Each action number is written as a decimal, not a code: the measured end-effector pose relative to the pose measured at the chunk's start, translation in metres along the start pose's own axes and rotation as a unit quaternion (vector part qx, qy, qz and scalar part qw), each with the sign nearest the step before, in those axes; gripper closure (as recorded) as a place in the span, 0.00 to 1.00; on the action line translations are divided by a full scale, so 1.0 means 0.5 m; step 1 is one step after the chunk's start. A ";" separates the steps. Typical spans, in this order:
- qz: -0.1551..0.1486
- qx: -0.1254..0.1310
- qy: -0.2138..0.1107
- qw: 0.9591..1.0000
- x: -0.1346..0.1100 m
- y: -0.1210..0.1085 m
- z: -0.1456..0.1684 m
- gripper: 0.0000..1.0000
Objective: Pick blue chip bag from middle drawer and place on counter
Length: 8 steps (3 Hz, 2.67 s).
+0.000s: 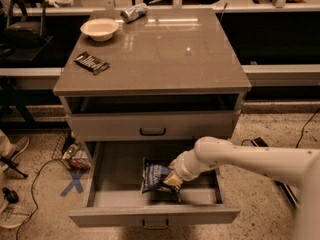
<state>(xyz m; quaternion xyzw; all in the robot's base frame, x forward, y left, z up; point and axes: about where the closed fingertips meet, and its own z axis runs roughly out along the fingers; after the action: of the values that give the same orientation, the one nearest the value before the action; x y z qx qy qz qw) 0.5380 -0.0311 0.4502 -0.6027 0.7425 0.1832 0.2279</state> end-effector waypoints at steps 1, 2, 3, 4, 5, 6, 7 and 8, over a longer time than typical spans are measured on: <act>0.001 0.031 -0.031 0.999 0.033 0.004 -0.121 1.00; 0.011 0.047 -0.036 0.998 0.072 0.006 -0.162 1.00; 0.011 0.047 -0.036 0.998 0.072 0.006 -0.162 1.00; 0.002 0.064 -0.042 0.997 0.066 0.011 -0.222 1.00; -0.013 0.100 -0.048 0.994 0.051 0.032 -0.352 1.00; -0.037 0.136 -0.048 0.989 0.029 0.058 -0.481 1.00; -0.068 0.176 -0.023 0.982 -0.011 0.072 -0.621 1.00; -0.072 0.178 -0.023 0.981 -0.017 0.069 -0.626 1.00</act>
Offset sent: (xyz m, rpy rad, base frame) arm -0.0117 -0.0460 0.0408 0.0498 -0.0629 -0.0364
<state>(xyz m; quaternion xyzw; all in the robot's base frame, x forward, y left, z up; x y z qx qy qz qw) 0.4687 -0.1881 0.7144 -0.6000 0.7126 0.0450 0.3610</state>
